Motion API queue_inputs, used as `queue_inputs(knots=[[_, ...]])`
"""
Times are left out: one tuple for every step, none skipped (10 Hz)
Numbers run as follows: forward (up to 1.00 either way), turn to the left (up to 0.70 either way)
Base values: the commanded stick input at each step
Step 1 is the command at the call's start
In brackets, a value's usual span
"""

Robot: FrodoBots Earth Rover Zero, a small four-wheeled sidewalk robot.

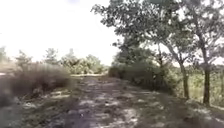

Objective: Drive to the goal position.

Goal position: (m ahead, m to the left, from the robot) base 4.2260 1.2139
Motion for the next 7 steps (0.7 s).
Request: queue_inputs(knots=[[1.0,0.4],[1.0,0.4],[1.0,0.0],[1.0,0.0],[1.0,0.0],[1.0,0.0],[1.0,0.0]])
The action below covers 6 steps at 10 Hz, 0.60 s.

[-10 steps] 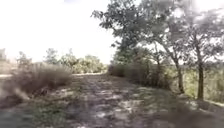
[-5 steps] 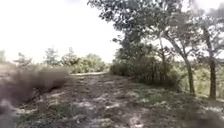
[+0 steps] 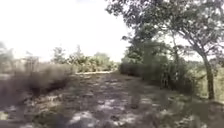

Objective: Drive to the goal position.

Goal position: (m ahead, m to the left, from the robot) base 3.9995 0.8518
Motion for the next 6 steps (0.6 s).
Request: queue_inputs(knots=[[1.0,0.0],[1.0,0.0],[1.0,0.0],[1.0,0.0],[1.0,0.0],[1.0,0.0]])
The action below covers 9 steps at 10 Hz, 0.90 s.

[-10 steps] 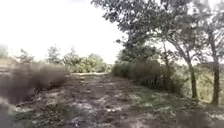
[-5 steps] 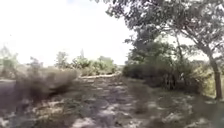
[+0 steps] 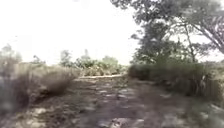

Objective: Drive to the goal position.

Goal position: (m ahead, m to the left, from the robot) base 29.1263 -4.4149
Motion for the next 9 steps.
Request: queue_inputs(knots=[[1.0,0.0],[1.0,0.0],[1.0,0.0],[1.0,0.0],[1.0,0.0],[1.0,0.0],[1.0,0.0],[1.0,0.0],[1.0,0.0]])
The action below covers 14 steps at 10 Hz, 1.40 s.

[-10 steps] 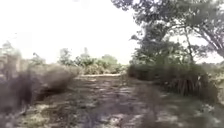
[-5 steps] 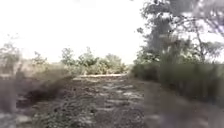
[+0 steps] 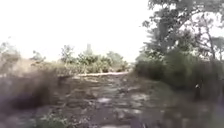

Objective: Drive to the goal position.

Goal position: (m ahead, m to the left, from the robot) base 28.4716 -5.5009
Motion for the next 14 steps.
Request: queue_inputs(knots=[[1.0,0.0],[1.0,0.0],[1.0,0.0],[1.0,0.0],[1.0,0.0],[1.0,0.0],[1.0,0.0],[1.0,0.0],[1.0,0.0],[1.0,0.0],[1.0,0.0],[1.0,0.0],[1.0,0.0],[1.0,0.0]])
